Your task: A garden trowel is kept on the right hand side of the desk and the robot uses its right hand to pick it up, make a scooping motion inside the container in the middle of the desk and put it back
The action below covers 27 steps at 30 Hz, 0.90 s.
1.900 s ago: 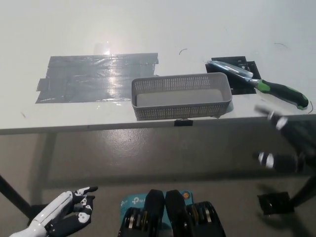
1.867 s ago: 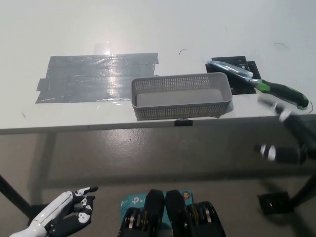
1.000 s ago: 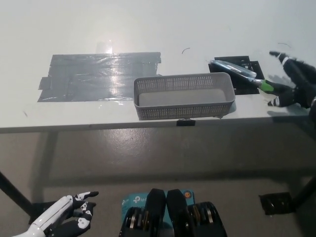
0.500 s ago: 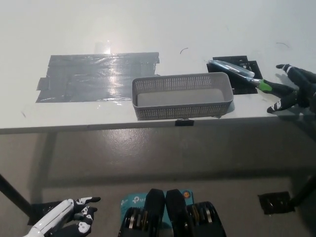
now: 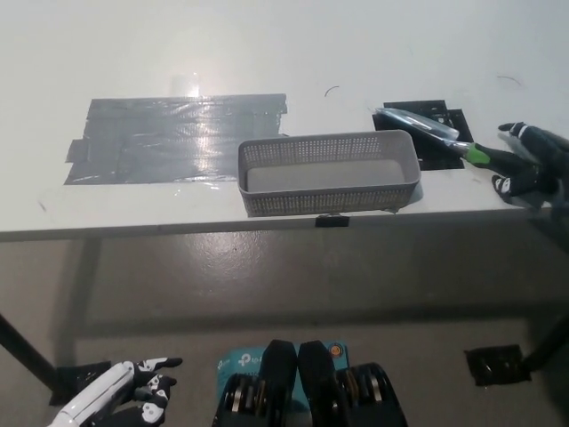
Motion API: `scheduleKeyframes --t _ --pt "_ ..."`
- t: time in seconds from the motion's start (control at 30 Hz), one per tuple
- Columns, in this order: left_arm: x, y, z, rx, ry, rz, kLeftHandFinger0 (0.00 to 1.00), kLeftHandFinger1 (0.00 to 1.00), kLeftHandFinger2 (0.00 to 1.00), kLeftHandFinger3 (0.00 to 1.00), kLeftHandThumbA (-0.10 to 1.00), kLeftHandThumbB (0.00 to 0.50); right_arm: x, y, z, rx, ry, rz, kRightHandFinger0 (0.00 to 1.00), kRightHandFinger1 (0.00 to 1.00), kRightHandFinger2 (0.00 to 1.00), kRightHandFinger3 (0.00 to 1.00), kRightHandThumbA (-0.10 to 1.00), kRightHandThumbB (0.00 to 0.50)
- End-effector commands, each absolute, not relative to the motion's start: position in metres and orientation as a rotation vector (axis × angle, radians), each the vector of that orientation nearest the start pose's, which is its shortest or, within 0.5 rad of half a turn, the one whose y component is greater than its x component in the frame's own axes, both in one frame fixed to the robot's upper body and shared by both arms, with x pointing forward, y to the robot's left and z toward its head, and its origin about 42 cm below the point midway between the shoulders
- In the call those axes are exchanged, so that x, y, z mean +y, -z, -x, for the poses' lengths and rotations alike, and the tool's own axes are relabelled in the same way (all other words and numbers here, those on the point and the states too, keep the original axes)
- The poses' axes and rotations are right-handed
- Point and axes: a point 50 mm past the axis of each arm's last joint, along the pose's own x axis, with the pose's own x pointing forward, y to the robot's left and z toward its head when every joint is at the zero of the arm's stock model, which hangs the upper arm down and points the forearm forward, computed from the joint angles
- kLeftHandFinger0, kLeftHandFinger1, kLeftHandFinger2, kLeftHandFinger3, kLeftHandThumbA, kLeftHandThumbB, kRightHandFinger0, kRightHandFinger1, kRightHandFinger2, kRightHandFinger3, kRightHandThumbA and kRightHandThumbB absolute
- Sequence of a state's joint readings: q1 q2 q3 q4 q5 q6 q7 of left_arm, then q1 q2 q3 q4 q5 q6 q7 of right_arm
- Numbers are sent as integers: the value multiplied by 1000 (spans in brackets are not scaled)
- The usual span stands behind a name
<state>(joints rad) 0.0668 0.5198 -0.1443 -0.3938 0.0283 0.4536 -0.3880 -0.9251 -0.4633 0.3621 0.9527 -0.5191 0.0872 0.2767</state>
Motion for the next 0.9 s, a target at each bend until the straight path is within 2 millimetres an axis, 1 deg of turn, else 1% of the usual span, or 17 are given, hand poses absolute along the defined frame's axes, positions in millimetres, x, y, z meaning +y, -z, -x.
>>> scheduleKeyframes --t 0.0,0.1,0.2,0.23,0.3,0.37,0.4,0.43,0.5,0.53,0.6,0.67,0.7,0.73,0.77,0.83,0.87 --pt "301 -173 -251 240 506 -556 801 868 931 1000 1000 236 -304 -218 -542 254 -353 1171 1000 1000 1000 1000 648 340" --pt "300 -174 -251 233 512 -578 779 852 927 1000 1000 245 -295 -196 -532 327 -425 1161 1000 1000 1000 1000 525 220" --pt "299 -176 -253 235 523 -580 785 863 935 1000 1000 245 -290 -185 -530 477 -497 1245 1000 1000 1000 1000 578 70" --pt "299 -178 -255 231 523 -581 787 866 937 1000 1000 246 -290 -185 -531 491 -500 1250 1000 1000 1000 1000 574 51" --pt "298 -179 -255 232 526 -582 785 868 938 1000 1000 243 -290 -181 -533 595 -542 1285 948 1000 1000 1000 343 8" --pt "297 -180 -255 229 525 -586 778 861 931 1000 1000 257 -290 -181 -534 621 -550 1324 938 1000 1000 1000 308 18" --pt "297 -182 -256 221 536 -625 771 850 927 1000 1000 267 -293 -181 -534 634 -552 1372 814 943 1000 1000 215 23" --pt "297 -182 -256 224 536 -630 771 846 924 1000 1000 281 -293 -180 -534 634 -550 1401 452 610 882 1000 139 20" --pt "297 -184 -256 216 541 -646 765 828 909 1000 1000 288 -295 -180 -534 626 -553 1473 362 543 793 1000 80 0" --pt "297 -185 -256 216 542 -648 766 826 907 1000 1000 288 -295 -180 -534 626 -554 1485 333 527 788 1000 84 0" --pt "296 -186 -256 213 549 -659 766 812 896 1000 1000 305 -297 -178 -533 623 -520 1575 202 453 798 1000 -95 0" --pt "296 -189 -257 207 555 -672 769 807 893 1000 1000 334 -296 -177 -534 605 -540 1718 100 289 608 1000 -63 1" --pt "296 -189 -257 206 561 -676 771 810 897 1000 1000 326 -295 -175 -535 604 -531 1775 65 222 486 805 -35 130" --pt "297 -189 -258 208 561 -675 772 814 901 1000 1000 338 -294 -174 -535 601 -542 1818 156 285 495 655 7 225" --pt "297 -191 -258 207 562 -680 779 818 905 1000 1000 333 -290 -172 -536 621 -537 1855 8 102 330 538 -15 298" --pt "296 -192 -260 202 567 -687 788 820 908 1000 1000 342 -291 -171 -535 611 -524 1878 0 13 185 453 -68 328" --pt "295 -194 -260 199 575 -691 799 827 917 1000 1000 342 -289 -165 -530 574 -492 1900 33 82 270 956 -64 105"
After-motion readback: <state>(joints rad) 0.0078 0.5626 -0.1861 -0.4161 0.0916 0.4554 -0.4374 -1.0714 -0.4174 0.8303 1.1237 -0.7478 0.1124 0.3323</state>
